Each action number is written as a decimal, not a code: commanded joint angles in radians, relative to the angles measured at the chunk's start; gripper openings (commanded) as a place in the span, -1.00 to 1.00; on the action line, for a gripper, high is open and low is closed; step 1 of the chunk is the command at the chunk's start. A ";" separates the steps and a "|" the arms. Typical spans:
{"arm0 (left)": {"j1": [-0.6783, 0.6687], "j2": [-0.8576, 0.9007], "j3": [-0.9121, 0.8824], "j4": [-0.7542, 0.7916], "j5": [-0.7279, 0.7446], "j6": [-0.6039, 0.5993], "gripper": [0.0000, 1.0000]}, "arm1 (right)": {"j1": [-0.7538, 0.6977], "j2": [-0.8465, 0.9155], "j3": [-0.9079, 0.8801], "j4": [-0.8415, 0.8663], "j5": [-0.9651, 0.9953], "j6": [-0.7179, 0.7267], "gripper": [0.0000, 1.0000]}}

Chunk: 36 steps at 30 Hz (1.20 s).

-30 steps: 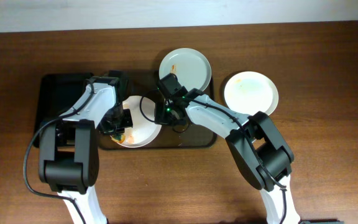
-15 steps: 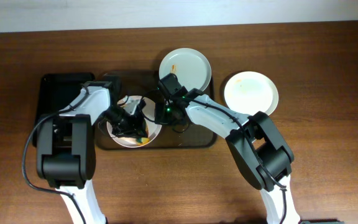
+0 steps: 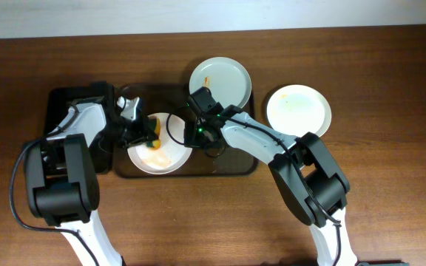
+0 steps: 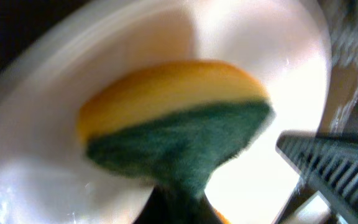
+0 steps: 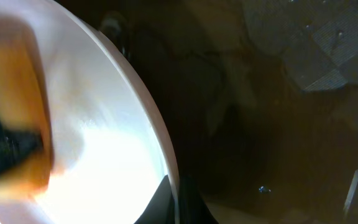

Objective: Clean dirty plates on tray and stack at the side
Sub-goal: 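Scrub the bottom plate with the sponge in the left gripper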

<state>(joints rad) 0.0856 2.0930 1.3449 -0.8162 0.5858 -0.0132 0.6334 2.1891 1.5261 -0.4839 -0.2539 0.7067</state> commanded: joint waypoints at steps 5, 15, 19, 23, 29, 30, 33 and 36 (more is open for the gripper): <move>0.004 0.054 -0.031 -0.175 0.164 0.113 -0.99 | -0.006 0.030 0.002 -0.001 0.025 0.007 -0.92; 0.004 0.054 -0.031 0.138 -0.426 -0.236 -0.99 | -0.006 0.030 0.002 -0.002 0.026 0.004 -0.92; 0.002 0.053 -0.031 0.004 -0.629 -0.451 -0.99 | -0.006 0.030 0.002 -0.002 0.026 0.004 -0.92; -0.021 0.053 -0.031 -0.099 -0.688 -0.453 -0.99 | -0.006 0.030 0.002 -0.002 0.026 0.004 -0.92; -0.105 0.053 -0.031 -0.135 -0.278 0.009 -0.99 | -0.006 0.030 0.002 -0.002 0.025 0.004 -0.92; -0.119 0.053 -0.031 -0.133 -0.240 0.086 -0.99 | -0.006 0.030 0.002 -0.002 0.025 0.004 -0.92; -0.132 0.053 -0.026 -0.119 -0.262 0.095 -0.99 | -0.006 0.030 0.002 0.001 0.025 0.004 -0.92; -0.102 0.053 0.007 -0.116 -0.527 -0.217 -0.99 | -0.006 0.030 0.002 0.002 -0.003 -0.019 -0.91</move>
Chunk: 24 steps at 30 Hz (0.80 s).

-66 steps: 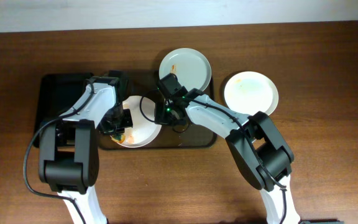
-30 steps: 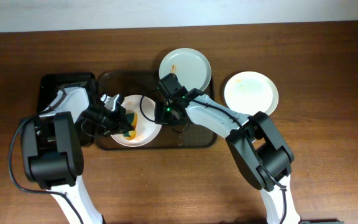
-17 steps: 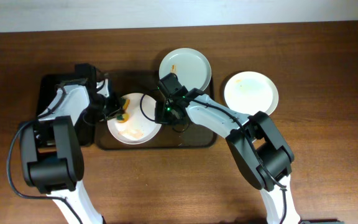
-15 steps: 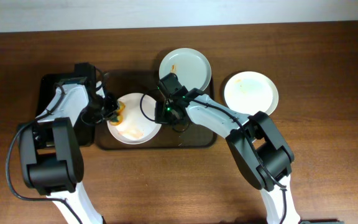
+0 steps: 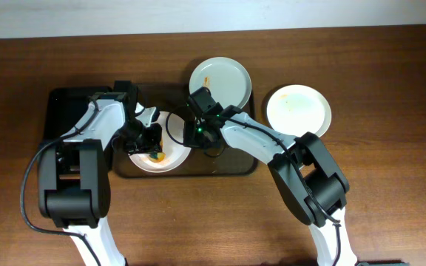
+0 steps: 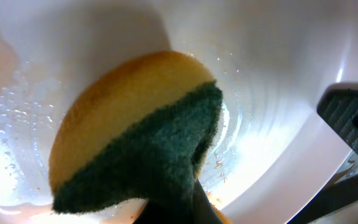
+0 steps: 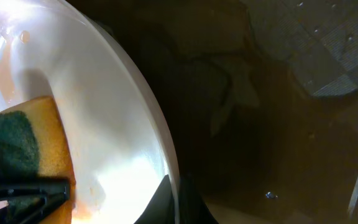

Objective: Clean dirty plates on tray and stack at the side
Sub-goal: 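Scrub the bottom plate with the sponge in the left gripper, then lift the plate with the right gripper and stack it on the cleaned plate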

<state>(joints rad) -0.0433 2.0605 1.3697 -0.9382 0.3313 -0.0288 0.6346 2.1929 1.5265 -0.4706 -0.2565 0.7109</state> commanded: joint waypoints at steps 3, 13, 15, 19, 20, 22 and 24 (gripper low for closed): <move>0.047 0.067 0.134 -0.122 -0.276 -0.273 -0.99 | -0.008 0.009 0.006 -0.012 -0.059 -0.040 -0.92; 0.047 0.019 0.557 -0.296 -0.332 -0.269 -0.99 | -0.006 -0.330 0.006 -0.262 0.363 -0.191 -0.92; 0.047 0.019 0.552 -0.290 -0.332 -0.269 -0.99 | 0.000 -0.380 0.006 -0.296 0.494 -0.208 -0.92; 0.046 0.019 0.539 -0.274 -0.328 -0.270 -0.99 | 0.093 -0.414 0.006 -0.337 0.874 -0.210 -0.92; 0.046 0.019 0.537 -0.274 -0.328 -0.270 -0.99 | 0.135 -0.414 0.006 -0.342 0.962 -0.210 -0.92; 0.046 0.019 0.530 -0.269 -0.328 -0.270 -0.99 | 0.214 -0.414 0.006 -0.337 1.133 -0.210 -0.92; 0.047 0.019 0.524 -0.266 -0.328 -0.270 -0.99 | 0.280 -0.414 0.006 -0.321 1.303 -0.210 -0.92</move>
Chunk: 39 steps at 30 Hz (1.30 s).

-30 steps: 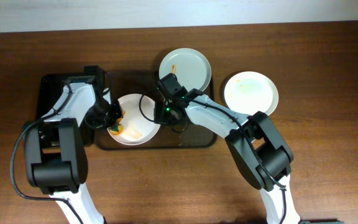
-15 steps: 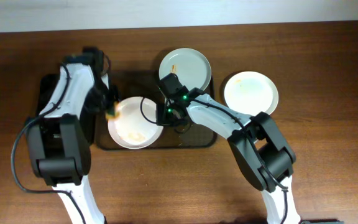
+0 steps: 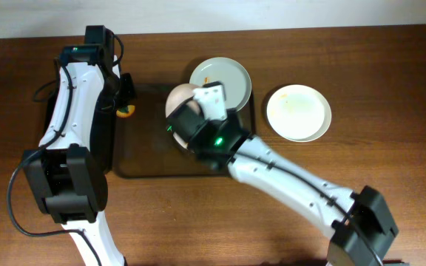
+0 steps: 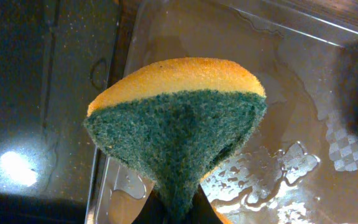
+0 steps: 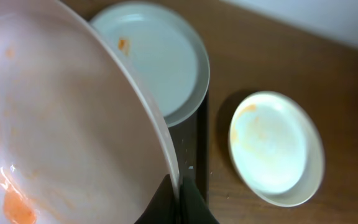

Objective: Clean dirty plates on tray and stack at the side
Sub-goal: 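Lift the plate with the right gripper and stack it on the cleaned plate, then grasp the pale blue-grey plate with the right gripper and pull it toward center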

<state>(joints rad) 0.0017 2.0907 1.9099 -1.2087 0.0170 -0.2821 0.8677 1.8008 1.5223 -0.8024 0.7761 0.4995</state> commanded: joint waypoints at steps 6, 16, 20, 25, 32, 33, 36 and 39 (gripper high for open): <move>0.002 -0.010 -0.068 0.027 -0.013 -0.016 -0.99 | 0.160 -0.022 0.011 0.148 0.547 -0.196 -0.92; 0.001 -0.010 -0.077 0.030 0.005 -0.016 -0.99 | 0.172 -0.022 0.011 0.216 0.599 -0.285 -0.92; 0.002 -0.010 -0.077 0.030 0.005 -0.016 -0.99 | 0.137 -0.029 0.011 0.204 0.479 -0.282 -0.92; 0.002 -0.010 -0.077 0.030 0.005 -0.016 -0.99 | -0.053 -0.135 0.011 0.135 -0.045 -0.219 -0.92; 0.001 -0.010 -0.077 0.032 0.005 -0.016 -0.99 | -0.738 -0.162 0.008 -0.010 -0.772 -0.146 -0.92; 0.001 -0.010 -0.077 0.035 0.005 -0.016 -0.99 | -0.803 -0.145 0.008 -0.015 -0.795 -0.146 -0.92; 0.001 -0.010 -0.077 0.048 0.005 -0.017 -0.99 | -0.956 -0.051 0.008 -0.022 -0.834 -0.147 -0.92; 0.001 -0.010 -0.077 0.054 0.005 -0.017 -0.99 | -1.009 0.063 0.008 -0.019 -0.866 -0.147 -0.92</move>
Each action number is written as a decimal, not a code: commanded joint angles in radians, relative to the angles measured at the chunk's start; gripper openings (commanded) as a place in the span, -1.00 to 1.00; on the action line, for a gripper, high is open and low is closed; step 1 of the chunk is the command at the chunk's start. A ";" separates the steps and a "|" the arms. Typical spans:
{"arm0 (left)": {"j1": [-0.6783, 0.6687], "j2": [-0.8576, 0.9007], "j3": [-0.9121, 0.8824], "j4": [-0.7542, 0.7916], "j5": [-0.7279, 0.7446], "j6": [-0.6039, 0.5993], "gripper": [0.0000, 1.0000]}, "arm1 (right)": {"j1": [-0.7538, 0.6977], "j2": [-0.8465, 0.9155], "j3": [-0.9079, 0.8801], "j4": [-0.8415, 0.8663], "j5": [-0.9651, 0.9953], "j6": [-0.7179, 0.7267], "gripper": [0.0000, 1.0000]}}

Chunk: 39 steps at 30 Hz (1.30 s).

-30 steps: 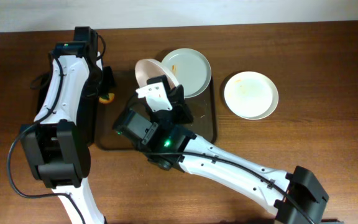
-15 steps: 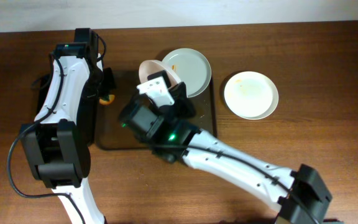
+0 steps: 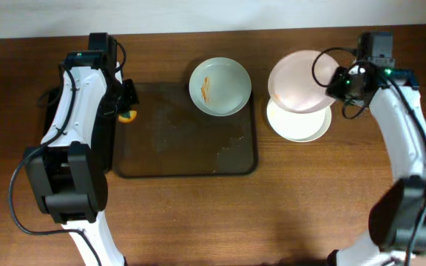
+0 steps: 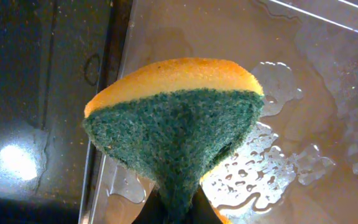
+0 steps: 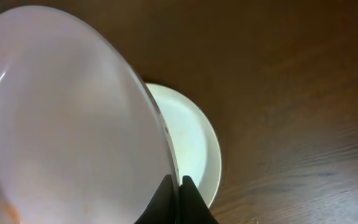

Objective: Clean dirty plates on tray and stack at the side
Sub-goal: 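Grasp the pale blue-grey plate with the right gripper and pull it toward center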

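My right gripper [image 3: 336,80] is shut on the rim of a white plate [image 3: 296,80], holding it tilted above another white plate [image 3: 299,124] that lies on the table to the right of the tray; the wrist view shows the held plate [image 5: 67,118] over the lower one [image 5: 194,146]. A third plate [image 3: 220,86] with an orange smear rests at the back right of the brown tray [image 3: 183,166]. My left gripper [image 3: 126,106] is shut on a yellow and green sponge [image 4: 176,130] over the tray's wet left edge.
A black tray or mat [image 3: 50,122] lies to the left of the brown tray, under my left arm. Puddles of water [image 4: 272,168] sit on the tray floor. Bare wooden table [image 3: 272,222] runs along the front and right.
My right gripper has carried the plate from above the tray's middle to over the plate lying right of the tray. The left gripper with the sponge has barely shifted.
At first the sponge was pressed on a plate in the tray while my right gripper held its rim. Later the sponge sat lower on the same plate. Then the sponge was off at the tray's left edge and the plate lifted; now the plate hangs over the side plate.
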<state>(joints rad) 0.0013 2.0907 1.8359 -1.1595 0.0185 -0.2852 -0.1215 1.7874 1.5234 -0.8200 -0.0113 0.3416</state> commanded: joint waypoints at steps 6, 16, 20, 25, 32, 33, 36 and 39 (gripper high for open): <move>0.002 -0.010 -0.003 0.008 0.003 -0.013 -0.99 | -0.025 0.224 0.006 0.023 -0.064 0.012 -0.92; 0.002 -0.010 -0.003 0.008 0.003 -0.013 -0.99 | -0.025 0.225 0.006 -0.097 0.049 0.004 -0.41; 0.002 -0.010 -0.003 0.008 0.004 -0.013 -0.99 | -0.011 0.222 0.039 -0.101 -0.090 -0.004 0.62; 0.002 -0.010 -0.003 0.008 0.003 -0.013 -0.99 | 0.147 0.221 0.129 -0.047 -0.293 -0.028 0.44; 0.002 -0.010 -0.003 0.007 0.003 -0.013 -0.99 | 0.502 0.279 0.112 0.139 0.077 0.349 -0.03; 0.002 -0.010 -0.003 0.007 0.003 -0.013 -0.99 | 0.523 0.301 0.112 0.163 0.077 0.356 -0.09; 0.002 -0.010 -0.003 0.007 0.003 -0.013 -0.99 | 0.550 0.371 0.112 0.209 0.075 0.376 -0.23; 0.002 -0.010 -0.003 0.007 0.003 -0.013 -0.99 | 0.553 0.426 0.112 0.214 0.048 0.400 -0.36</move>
<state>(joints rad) 0.0013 2.0907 1.8359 -1.1545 0.0181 -0.2852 0.4248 2.1780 1.6363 -0.6102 0.0303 0.7086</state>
